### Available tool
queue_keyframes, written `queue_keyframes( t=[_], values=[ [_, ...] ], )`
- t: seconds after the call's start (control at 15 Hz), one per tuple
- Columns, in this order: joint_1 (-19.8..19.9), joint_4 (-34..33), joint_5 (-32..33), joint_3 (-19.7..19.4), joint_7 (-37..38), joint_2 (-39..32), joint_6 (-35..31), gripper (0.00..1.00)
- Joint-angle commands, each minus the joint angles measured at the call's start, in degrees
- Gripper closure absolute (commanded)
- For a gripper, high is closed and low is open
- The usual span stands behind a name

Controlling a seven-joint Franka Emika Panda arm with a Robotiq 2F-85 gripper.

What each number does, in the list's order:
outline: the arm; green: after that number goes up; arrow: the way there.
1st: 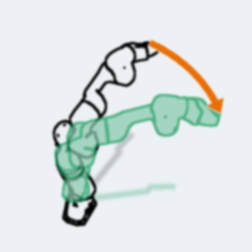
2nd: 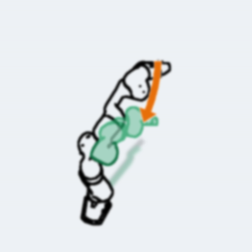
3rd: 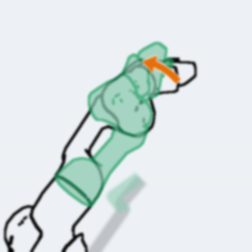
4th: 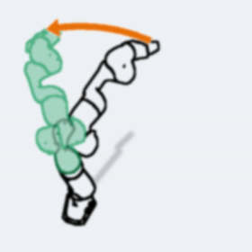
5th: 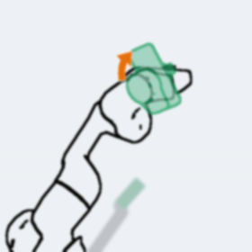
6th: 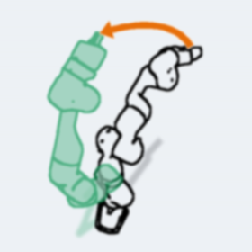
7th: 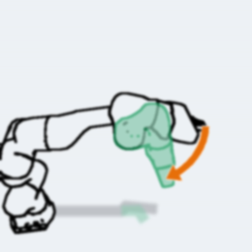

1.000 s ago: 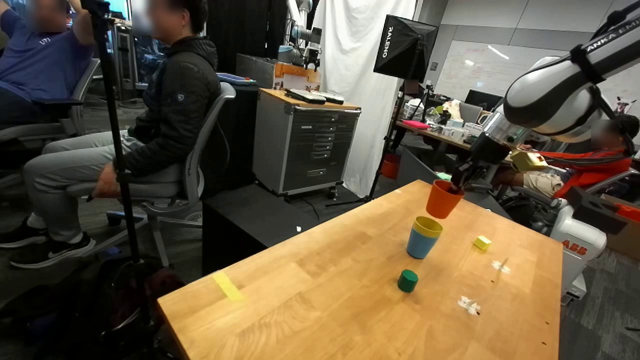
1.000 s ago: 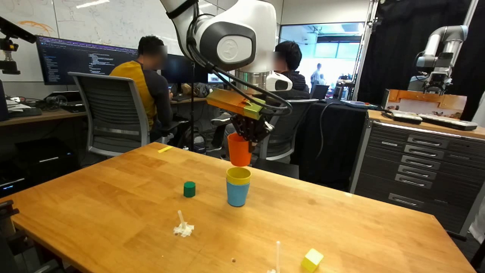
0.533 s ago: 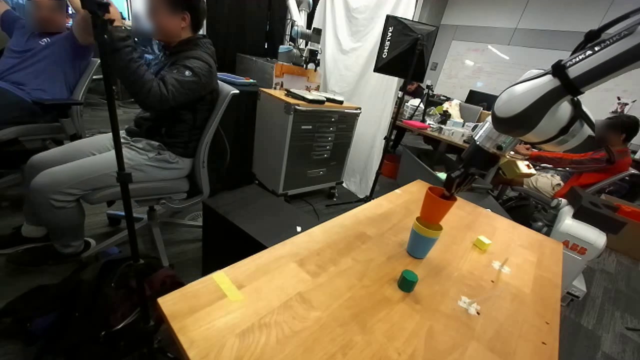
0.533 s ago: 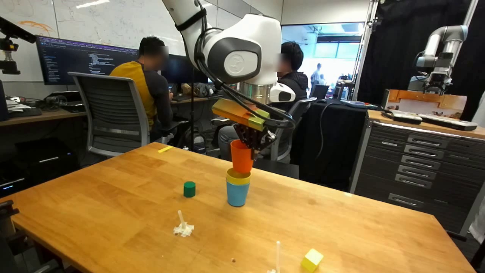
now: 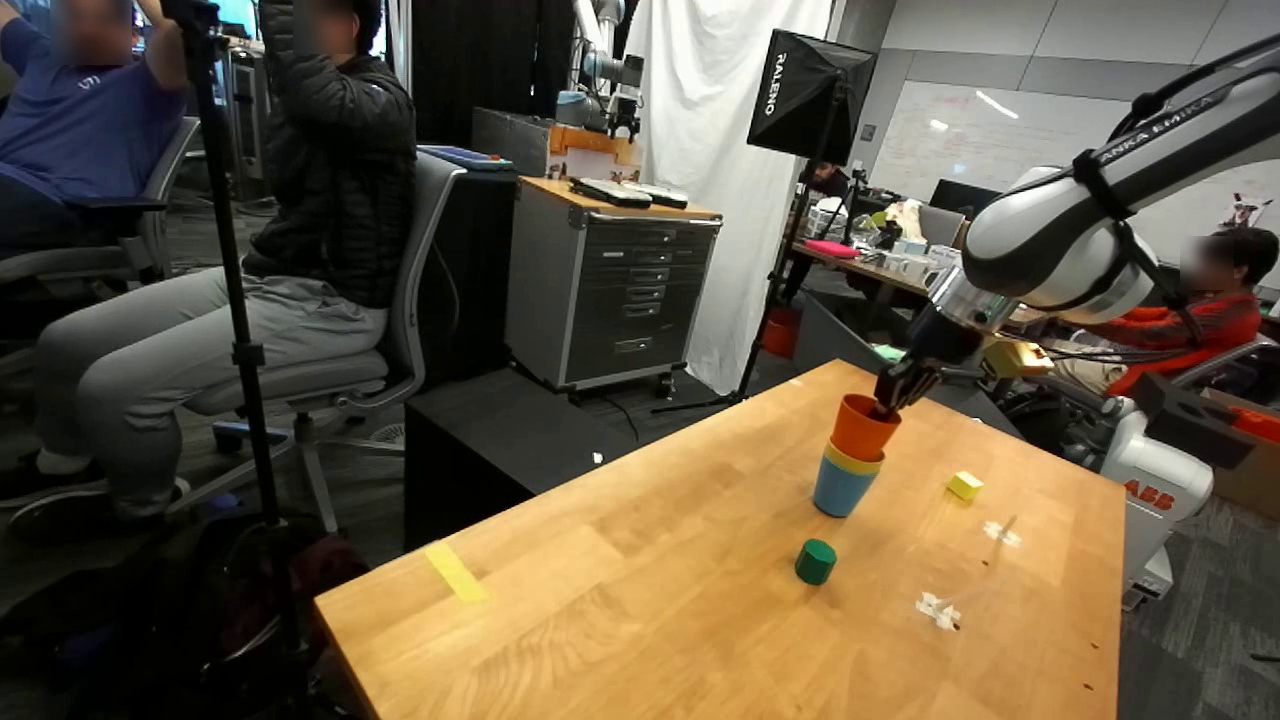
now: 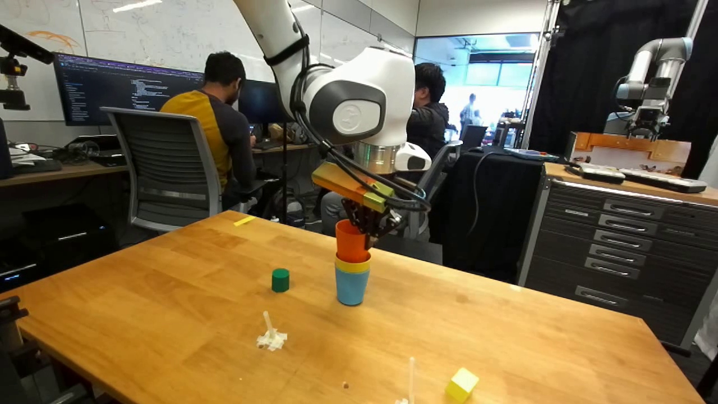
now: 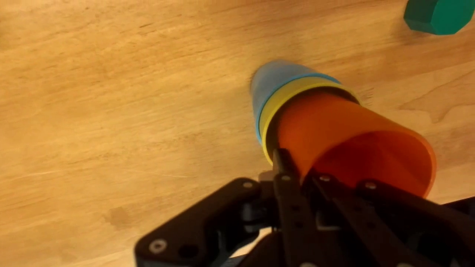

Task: Stack the cups into the blue cup

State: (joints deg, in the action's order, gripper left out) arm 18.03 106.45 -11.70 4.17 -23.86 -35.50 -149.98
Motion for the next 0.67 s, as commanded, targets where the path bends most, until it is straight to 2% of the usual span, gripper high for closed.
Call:
queue_keyframes(
  t=[0.0,0.6],
  values=[
    [1.0,-1.3,-0.2,1.2,-1.1,-0.7,1.2,0.97],
    [1.1,-1.7,0.1,0.9,-0.8,-1.6,0.8,0.97]
  ],
)
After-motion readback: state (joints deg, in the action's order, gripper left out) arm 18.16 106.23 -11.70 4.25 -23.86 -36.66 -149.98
